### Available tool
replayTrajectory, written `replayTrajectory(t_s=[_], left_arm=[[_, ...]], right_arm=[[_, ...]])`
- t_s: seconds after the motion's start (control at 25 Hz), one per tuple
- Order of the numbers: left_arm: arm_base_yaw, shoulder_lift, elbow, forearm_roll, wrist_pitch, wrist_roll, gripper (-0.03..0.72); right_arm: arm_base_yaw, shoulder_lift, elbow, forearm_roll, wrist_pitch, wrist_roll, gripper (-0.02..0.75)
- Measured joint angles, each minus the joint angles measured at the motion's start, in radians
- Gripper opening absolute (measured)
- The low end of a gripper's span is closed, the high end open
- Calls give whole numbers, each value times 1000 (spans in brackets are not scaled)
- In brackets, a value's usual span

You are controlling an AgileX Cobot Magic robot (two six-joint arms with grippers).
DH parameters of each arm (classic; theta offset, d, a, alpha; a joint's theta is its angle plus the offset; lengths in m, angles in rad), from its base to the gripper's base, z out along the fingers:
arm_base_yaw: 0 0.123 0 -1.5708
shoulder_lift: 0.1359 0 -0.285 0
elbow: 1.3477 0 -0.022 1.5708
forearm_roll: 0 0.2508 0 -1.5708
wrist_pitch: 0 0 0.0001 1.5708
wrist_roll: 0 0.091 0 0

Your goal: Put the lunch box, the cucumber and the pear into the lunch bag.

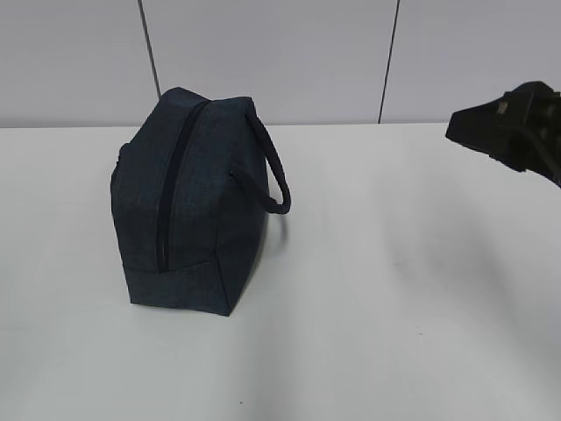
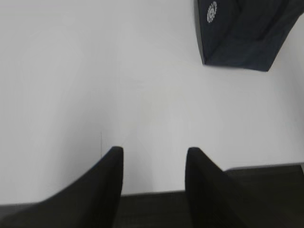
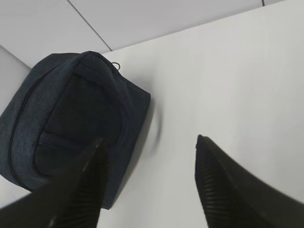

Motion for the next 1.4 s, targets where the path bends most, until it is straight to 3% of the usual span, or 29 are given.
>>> replayTrajectory(t_s=[0.28, 0.48, 0.8, 1.04, 1.28, 1.4], left_arm=[[0, -2, 47, 5, -115, 0, 316], [0, -2, 51, 6, -127, 0, 308], [0, -2, 51, 6, -129, 0, 308], [0, -2, 51, 6, -130, 0, 308], [0, -2, 51, 6, -130, 0, 308], [0, -2, 51, 6, -130, 0, 308]], right_arm=[[0, 43, 21, 4, 27, -6, 425], [0, 67, 21, 6, 49, -169, 425], [0, 73, 21, 13, 231, -492, 425], [2, 133, 59, 19, 276, -572, 425], [118, 186, 68, 52, 343, -579, 425], [189, 211, 68, 148, 403, -634, 425]])
